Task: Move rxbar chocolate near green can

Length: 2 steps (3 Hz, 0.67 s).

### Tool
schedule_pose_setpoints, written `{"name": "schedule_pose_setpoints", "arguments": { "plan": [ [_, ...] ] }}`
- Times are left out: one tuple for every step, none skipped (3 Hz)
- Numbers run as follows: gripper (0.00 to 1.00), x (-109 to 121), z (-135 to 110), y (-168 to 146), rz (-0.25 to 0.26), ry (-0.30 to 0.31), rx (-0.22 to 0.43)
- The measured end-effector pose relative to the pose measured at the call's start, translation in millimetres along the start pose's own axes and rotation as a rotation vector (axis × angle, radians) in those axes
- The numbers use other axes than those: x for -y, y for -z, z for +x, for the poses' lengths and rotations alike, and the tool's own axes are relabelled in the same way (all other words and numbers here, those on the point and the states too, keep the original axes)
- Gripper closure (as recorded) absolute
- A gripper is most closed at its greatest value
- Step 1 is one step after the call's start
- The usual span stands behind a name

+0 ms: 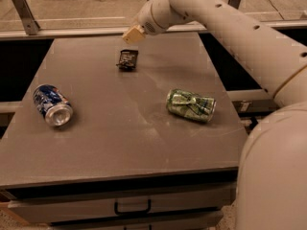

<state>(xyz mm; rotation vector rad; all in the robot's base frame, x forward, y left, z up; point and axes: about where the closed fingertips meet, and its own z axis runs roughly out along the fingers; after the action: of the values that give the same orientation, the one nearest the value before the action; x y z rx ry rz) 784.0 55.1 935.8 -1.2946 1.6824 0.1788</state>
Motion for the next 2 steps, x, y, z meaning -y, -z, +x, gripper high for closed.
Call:
{"name": "schedule_pose_setpoints", "arguments": {
  "plan": [
    [0.00,-4.2,10.7,-21.0,-0.024,-0.024,-0.012],
    [0.00,-9.1,23.1,-37.6,-0.044,-0.053,-0.035]
  ]
}}
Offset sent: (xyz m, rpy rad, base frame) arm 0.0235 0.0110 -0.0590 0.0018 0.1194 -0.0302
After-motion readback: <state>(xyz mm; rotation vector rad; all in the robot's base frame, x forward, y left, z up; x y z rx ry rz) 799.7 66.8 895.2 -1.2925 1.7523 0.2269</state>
